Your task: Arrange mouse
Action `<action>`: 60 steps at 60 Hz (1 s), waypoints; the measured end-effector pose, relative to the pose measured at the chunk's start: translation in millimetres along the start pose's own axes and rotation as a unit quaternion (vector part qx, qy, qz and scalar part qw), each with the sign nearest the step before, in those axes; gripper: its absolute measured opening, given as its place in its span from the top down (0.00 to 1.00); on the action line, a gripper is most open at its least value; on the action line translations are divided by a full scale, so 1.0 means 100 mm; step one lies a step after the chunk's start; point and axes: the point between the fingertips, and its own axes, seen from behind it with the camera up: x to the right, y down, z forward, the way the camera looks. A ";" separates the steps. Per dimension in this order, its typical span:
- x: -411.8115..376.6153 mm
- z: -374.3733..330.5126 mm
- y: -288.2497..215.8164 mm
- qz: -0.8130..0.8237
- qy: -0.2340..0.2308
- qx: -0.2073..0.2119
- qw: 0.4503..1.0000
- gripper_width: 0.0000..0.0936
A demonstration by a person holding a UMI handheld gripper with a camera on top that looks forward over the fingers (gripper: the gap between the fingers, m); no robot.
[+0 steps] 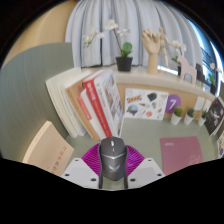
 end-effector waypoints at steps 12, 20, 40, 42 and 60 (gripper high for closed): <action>1.01 -1.04 -1.38 -0.021 0.024 0.124 0.992 0.70; 1.84 -1.43 -1.80 -0.023 0.070 0.161 0.984 0.70; 3.18 -0.58 -0.53 0.012 0.114 0.039 0.993 0.70; 3.22 -0.45 -0.34 0.013 0.112 0.024 0.993 0.70; 3.29 0.31 0.78 0.036 0.099 -0.063 0.992 0.67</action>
